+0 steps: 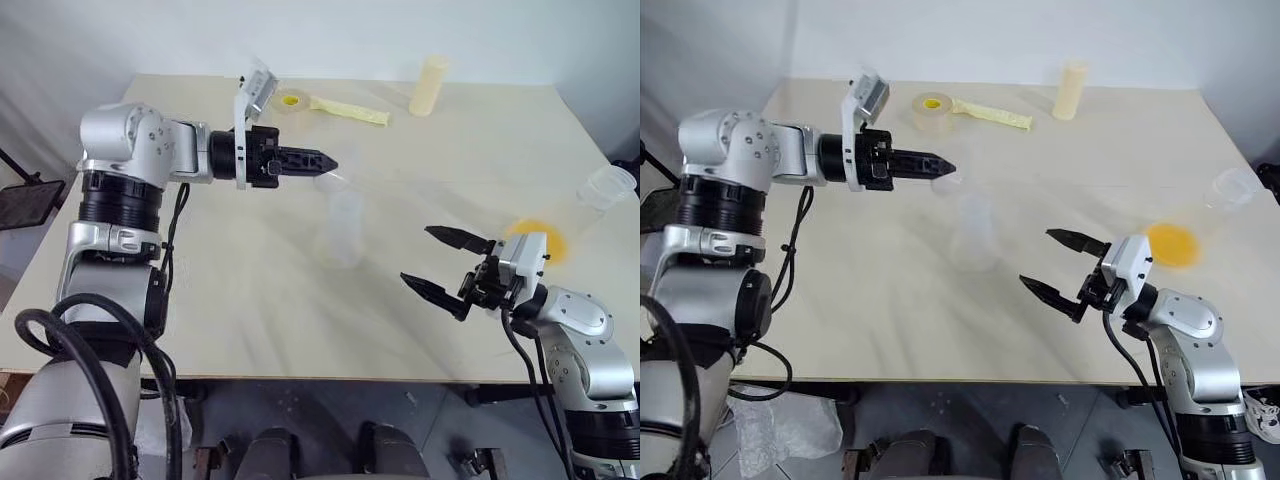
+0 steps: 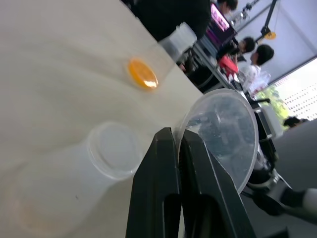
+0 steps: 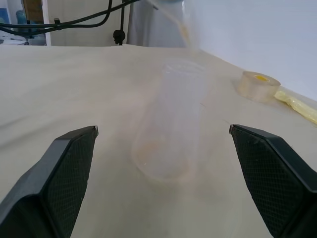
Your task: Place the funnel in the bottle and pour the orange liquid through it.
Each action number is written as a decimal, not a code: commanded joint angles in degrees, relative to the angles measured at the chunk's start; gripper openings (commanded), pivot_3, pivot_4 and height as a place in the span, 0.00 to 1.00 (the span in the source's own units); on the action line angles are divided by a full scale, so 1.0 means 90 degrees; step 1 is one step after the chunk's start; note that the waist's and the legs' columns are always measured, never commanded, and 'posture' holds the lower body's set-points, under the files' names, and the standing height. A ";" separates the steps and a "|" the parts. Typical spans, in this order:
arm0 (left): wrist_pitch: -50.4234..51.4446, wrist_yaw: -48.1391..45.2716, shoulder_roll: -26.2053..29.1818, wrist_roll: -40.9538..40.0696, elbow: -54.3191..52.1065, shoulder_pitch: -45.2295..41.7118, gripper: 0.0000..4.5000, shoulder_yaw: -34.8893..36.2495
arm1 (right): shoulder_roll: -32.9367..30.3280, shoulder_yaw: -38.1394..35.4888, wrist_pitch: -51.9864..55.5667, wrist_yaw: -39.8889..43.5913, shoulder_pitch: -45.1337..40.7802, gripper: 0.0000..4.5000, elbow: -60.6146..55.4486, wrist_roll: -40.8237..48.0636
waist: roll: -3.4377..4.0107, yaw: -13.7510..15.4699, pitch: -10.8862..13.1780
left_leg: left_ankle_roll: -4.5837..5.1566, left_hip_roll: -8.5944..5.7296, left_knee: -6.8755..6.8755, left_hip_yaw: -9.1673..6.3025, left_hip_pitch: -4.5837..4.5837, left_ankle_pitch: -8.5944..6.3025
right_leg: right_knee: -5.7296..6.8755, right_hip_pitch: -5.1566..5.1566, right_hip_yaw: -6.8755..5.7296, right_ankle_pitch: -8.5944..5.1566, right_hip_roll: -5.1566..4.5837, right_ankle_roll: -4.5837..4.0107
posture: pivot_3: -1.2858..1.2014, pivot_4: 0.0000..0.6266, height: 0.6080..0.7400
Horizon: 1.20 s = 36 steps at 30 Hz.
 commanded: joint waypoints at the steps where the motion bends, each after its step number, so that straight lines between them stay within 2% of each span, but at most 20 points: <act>1: -0.0171 -0.0443 0.0038 0.0323 0.0383 -0.0385 0.01 -0.0218 | 0.0037 -0.0090 -0.0152 -0.0075 0.0053 1.00 -0.0289 0.0035 | 0.0000 0.0001 0.0000 | 0.0000 0.0000 0.0000 0.0001 -0.0001 0.0000 | 0.0001 -0.0001 0.0000 0.0000 0.0000 0.0000 | 0.52 0.24 1.00; 9: -0.0734 -0.0861 -0.0166 0.0949 0.1274 -0.0816 0.01 -0.0272 | 0.0087 -0.0095 -0.0192 -0.0215 0.0192 1.00 -0.0385 0.0002 | -0.0001 0.0004 0.0001 | 0.0000 0.0000 0.0004 0.0006 -0.0019 0.0000 | 0.0002 -0.0019 0.0000 0.0000 0.0001 0.0000 | 0.52 0.24 1.00; 12: -0.0740 -0.0972 -0.0173 0.1082 0.1384 -0.0873 0.01 -0.0239 | 0.0093 -0.0110 -0.0205 -0.0256 0.0263 1.00 -0.0426 -0.0005 | -0.0002 0.0002 0.0001 | 0.0003 -0.0001 0.0021 0.0005 -0.0080 0.0002 | 0.0037 -0.0088 0.0007 0.0000 -0.0001 0.0001 | 0.52 0.24 1.00; 21: -0.1150 -0.1360 -0.0201 0.1732 0.1848 -0.1023 0.01 -0.0502 | 0.0100 -0.0071 -0.0249 -0.0275 0.0226 1.00 -0.0333 -0.0047 | -0.0003 0.0004 0.0002 | 0.0003 -0.0002 0.0021 0.0019 -0.0080 0.0002 | 0.0059 -0.0096 0.0004 0.0000 -0.0002 0.0001 | 0.52 0.24 1.00; 36: -0.2330 -0.1839 -0.0807 0.2873 0.3346 -0.1752 0.01 -0.0554 | 0.0190 -0.0051 -0.0404 -0.0289 0.0322 1.00 -0.0289 -0.0154 | -0.0006 -0.0002 0.0004 | 0.0004 -0.0004 0.0020 0.0028 -0.0080 0.0003 | 0.0061 -0.0097 0.0001 0.0000 -0.0003 0.0001 | 0.52 0.24 1.00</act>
